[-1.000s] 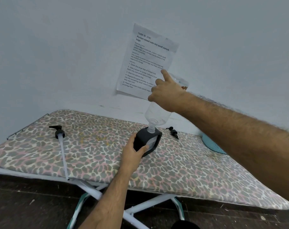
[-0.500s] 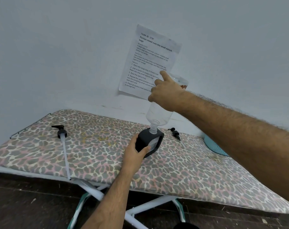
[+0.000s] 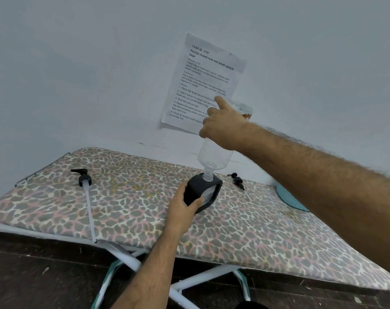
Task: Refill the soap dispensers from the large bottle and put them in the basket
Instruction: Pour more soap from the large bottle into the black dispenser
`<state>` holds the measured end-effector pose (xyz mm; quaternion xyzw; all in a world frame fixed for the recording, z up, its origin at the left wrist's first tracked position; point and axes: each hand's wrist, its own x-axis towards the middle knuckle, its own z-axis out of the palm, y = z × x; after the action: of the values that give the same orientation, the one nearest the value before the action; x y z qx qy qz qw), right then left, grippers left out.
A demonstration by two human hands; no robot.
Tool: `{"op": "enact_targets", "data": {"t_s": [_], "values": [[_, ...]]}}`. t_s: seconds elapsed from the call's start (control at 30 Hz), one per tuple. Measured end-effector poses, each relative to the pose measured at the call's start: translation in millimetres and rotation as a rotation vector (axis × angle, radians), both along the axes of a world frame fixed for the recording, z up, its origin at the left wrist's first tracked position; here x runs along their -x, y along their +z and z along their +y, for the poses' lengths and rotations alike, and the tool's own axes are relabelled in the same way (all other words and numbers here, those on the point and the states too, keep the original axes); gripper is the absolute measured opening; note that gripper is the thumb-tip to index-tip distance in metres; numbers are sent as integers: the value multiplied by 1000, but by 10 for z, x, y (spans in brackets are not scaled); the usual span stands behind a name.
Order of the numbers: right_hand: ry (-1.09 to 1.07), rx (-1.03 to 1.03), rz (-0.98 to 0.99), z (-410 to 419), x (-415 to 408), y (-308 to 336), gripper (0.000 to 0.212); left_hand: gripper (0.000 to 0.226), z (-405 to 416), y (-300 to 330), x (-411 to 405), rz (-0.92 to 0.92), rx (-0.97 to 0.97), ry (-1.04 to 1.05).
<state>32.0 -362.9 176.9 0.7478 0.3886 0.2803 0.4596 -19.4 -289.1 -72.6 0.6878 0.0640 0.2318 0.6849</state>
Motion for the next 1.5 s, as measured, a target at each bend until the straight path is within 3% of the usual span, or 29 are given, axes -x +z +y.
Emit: {"op": "enact_targets", "data": {"t_s": [0.33, 0.57, 0.87, 1.0, 1.13, 1.5], "values": [[15, -22, 8, -38, -21, -17, 27, 50, -1, -3, -11, 6, -10, 3], [-21, -134, 84, -285, -55, -11, 44, 53, -4, -8, -15, 15, -22, 11], [-132, -419, 240, -806, -173, -210, 62, 58, -8, -15, -17, 32, -38, 18], [-198, -551, 319, -1015, -222, -409, 66, 51, -12, -8, -13, 37, -30, 13], [-236, -693, 427, -1194, -242, -632, 67, 64, -2, -29, -21, 54, -34, 20], [-266, -1086, 693, -1504, -213, -1144, 71, 56, -21, -6, -18, 53, -25, 37]]}}
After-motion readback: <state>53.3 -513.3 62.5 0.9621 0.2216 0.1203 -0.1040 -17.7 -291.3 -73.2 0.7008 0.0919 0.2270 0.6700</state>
